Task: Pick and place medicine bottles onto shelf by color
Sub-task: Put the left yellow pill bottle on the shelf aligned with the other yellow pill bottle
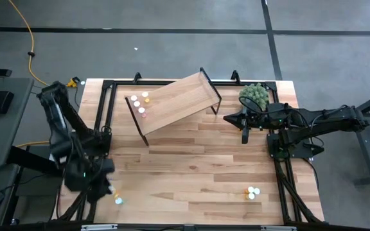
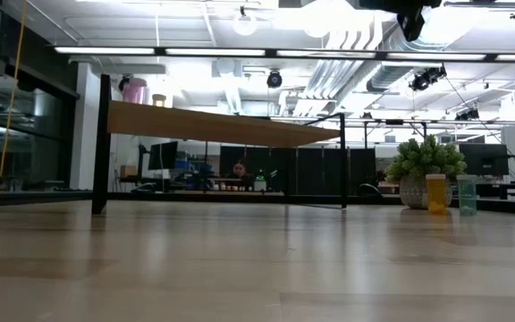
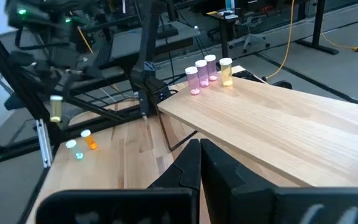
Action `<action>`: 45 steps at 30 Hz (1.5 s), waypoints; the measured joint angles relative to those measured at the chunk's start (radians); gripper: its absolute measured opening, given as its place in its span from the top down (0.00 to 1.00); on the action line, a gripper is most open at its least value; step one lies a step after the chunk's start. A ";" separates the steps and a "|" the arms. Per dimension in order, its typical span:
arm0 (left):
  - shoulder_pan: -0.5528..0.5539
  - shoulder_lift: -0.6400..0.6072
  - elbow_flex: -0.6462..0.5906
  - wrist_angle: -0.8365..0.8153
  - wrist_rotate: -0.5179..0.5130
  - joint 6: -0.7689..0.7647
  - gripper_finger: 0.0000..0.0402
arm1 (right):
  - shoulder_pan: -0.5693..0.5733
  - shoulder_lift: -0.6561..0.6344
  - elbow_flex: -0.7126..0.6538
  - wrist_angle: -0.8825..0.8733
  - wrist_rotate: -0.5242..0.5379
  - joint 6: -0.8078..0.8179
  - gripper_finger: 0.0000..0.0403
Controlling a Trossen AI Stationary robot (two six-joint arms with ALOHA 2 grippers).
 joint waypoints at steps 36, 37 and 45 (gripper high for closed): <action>1.032 0.504 0.720 -0.348 0.131 1.532 0.71 | -0.001 0.432 0.270 0.058 -0.215 0.019 0.75; 1.037 0.514 0.720 -0.344 0.131 1.534 0.71 | -0.001 0.459 0.295 0.051 -0.215 0.010 0.70; 1.053 0.539 0.720 -0.304 0.143 1.486 0.71 | -0.003 0.663 0.466 0.050 -0.188 -0.180 0.43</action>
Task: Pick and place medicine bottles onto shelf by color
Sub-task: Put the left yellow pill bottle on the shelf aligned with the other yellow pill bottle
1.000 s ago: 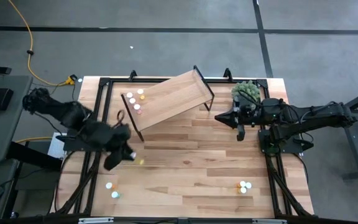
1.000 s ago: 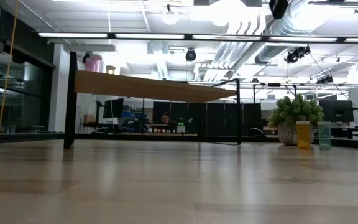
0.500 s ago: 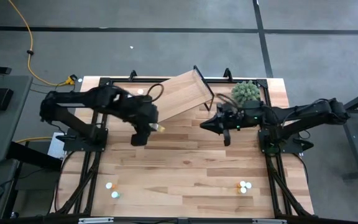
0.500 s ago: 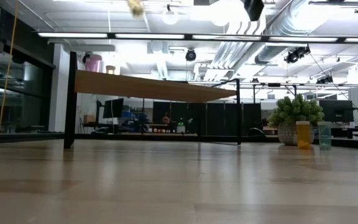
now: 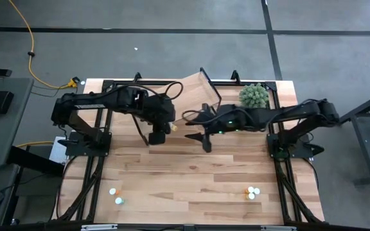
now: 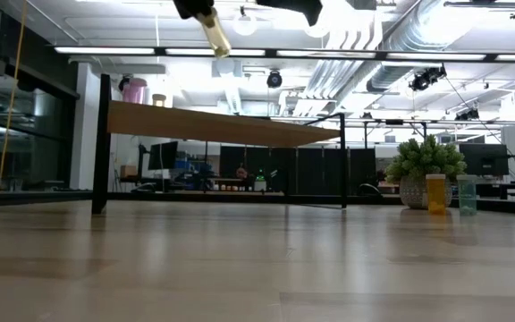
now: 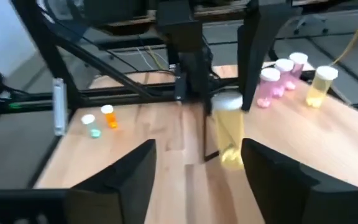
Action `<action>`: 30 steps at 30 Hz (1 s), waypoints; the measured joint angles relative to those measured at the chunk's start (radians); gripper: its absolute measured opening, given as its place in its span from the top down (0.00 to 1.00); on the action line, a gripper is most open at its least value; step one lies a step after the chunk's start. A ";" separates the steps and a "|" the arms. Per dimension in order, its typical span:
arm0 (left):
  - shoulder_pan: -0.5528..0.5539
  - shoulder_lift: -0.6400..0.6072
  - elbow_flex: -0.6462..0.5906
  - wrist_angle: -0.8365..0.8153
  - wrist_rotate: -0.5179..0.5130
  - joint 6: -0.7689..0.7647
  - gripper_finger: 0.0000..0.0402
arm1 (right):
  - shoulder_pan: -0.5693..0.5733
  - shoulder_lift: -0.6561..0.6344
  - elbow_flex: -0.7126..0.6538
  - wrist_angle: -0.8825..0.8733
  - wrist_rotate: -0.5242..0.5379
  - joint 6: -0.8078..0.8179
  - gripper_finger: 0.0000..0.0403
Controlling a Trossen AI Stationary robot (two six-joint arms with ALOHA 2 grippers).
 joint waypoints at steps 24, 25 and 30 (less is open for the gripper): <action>0.000 -0.044 0.000 0.095 0.000 -0.041 0.71 | -0.038 0.167 0.118 0.028 0.016 -0.016 0.42; 0.000 -0.044 0.000 0.095 0.000 -0.039 0.71 | -0.039 0.167 0.118 0.029 0.020 -0.016 0.42; 0.000 -0.044 0.000 0.095 -0.001 -0.031 0.71 | -0.039 0.167 0.118 0.034 0.022 -0.016 0.52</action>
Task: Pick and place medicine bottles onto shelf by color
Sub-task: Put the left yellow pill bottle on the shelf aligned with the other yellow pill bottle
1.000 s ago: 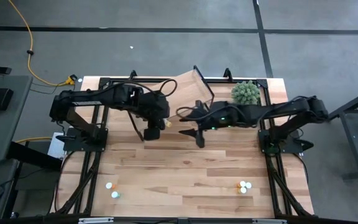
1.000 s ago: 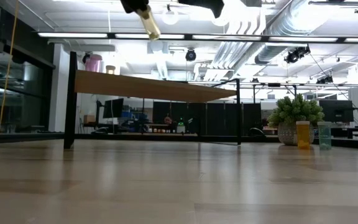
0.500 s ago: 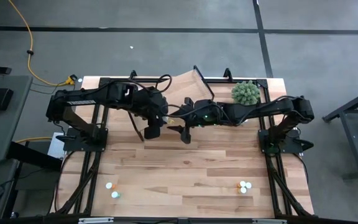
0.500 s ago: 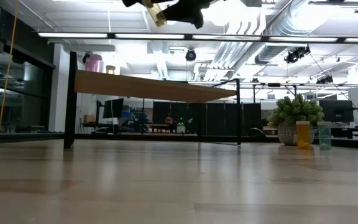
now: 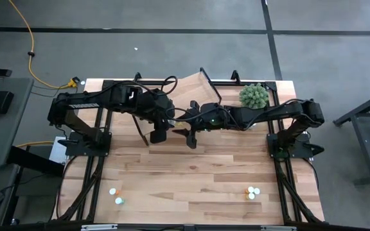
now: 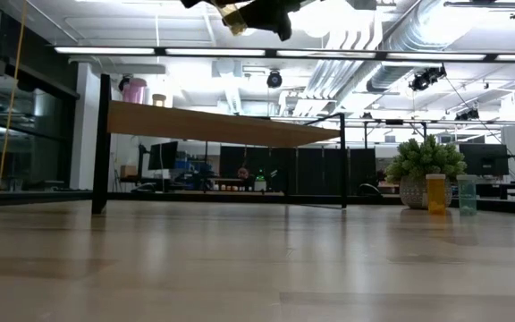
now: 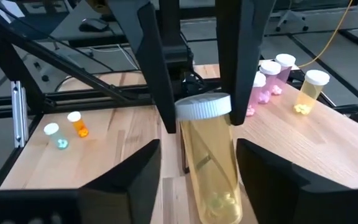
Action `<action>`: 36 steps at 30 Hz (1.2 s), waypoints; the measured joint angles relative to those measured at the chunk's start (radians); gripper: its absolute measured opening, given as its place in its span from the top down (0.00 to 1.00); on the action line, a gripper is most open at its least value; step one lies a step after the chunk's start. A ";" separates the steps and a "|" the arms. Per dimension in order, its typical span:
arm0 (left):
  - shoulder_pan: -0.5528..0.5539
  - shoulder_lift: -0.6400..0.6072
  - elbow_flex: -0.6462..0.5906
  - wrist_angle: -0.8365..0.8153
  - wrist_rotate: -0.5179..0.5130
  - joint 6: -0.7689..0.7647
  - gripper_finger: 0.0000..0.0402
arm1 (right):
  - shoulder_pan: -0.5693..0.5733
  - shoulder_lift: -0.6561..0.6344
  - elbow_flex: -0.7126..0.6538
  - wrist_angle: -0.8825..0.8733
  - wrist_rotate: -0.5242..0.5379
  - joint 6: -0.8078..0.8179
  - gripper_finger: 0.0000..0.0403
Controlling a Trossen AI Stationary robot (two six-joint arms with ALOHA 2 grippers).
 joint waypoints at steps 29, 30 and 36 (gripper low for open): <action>0.000 0.001 0.057 -0.058 0.003 -0.009 0.54 | -0.027 -0.020 -0.002 -0.048 0.008 -0.026 0.74; 0.000 0.001 0.075 -0.087 0.002 -0.008 0.53 | -0.035 -0.025 -0.002 -0.062 0.008 -0.026 0.74; 0.000 -0.015 0.146 -0.262 0.001 -0.060 0.51 | -0.076 -0.056 -0.002 -0.115 -0.034 -0.037 0.74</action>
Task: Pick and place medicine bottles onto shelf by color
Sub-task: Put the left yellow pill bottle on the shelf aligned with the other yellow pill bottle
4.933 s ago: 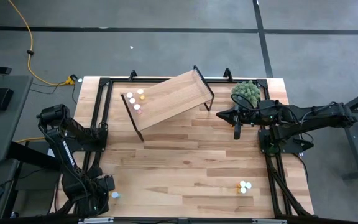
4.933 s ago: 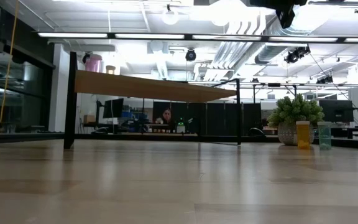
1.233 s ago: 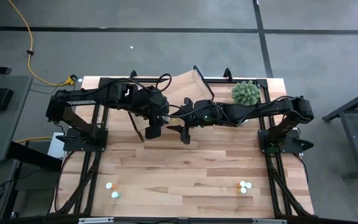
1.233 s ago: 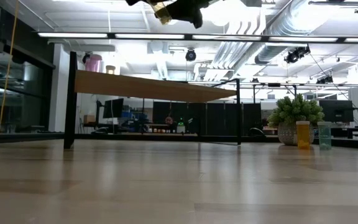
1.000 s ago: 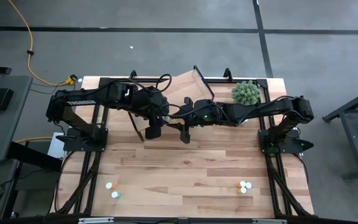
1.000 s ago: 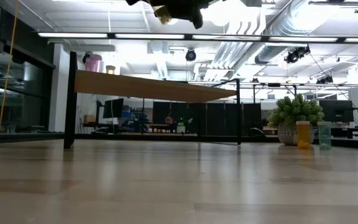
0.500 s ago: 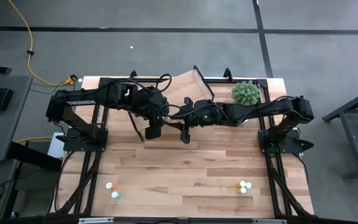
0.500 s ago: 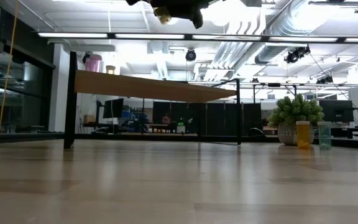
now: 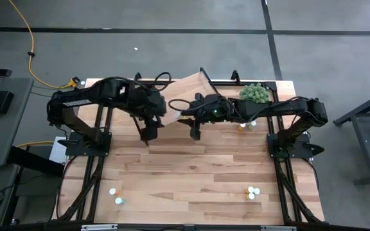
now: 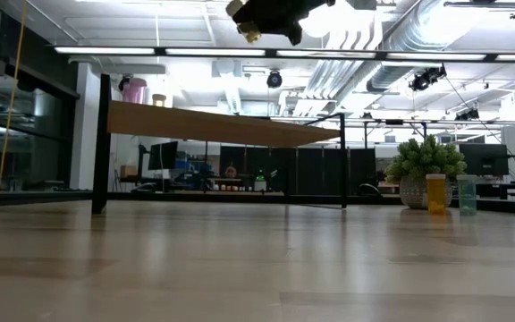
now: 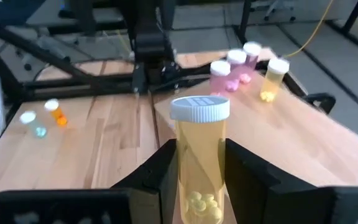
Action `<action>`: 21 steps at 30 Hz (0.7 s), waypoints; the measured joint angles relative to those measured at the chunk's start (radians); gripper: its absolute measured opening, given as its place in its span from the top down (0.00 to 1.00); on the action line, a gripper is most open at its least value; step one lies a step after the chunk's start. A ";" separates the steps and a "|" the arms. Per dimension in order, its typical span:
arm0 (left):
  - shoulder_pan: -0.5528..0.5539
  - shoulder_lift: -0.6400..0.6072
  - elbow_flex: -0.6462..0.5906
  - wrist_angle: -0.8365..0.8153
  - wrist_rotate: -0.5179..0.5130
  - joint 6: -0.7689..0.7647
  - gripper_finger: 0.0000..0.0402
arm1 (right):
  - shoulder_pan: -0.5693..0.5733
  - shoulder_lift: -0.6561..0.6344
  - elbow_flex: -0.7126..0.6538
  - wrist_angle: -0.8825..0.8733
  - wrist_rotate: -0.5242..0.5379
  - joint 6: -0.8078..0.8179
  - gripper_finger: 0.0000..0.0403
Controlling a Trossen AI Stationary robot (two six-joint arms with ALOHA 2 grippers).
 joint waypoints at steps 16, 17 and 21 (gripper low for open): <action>-0.322 -0.631 -0.587 0.913 -0.463 -0.181 0.57 | -0.020 0.085 -0.251 0.709 -0.086 0.110 0.74; -0.343 -0.657 -0.631 1.007 -0.484 -0.161 0.57 | -0.020 0.114 -0.248 0.744 -0.074 0.125 0.74; -0.396 -0.724 -0.767 1.261 -0.547 -0.098 0.57 | -0.020 0.251 -0.158 0.853 -0.059 0.129 0.74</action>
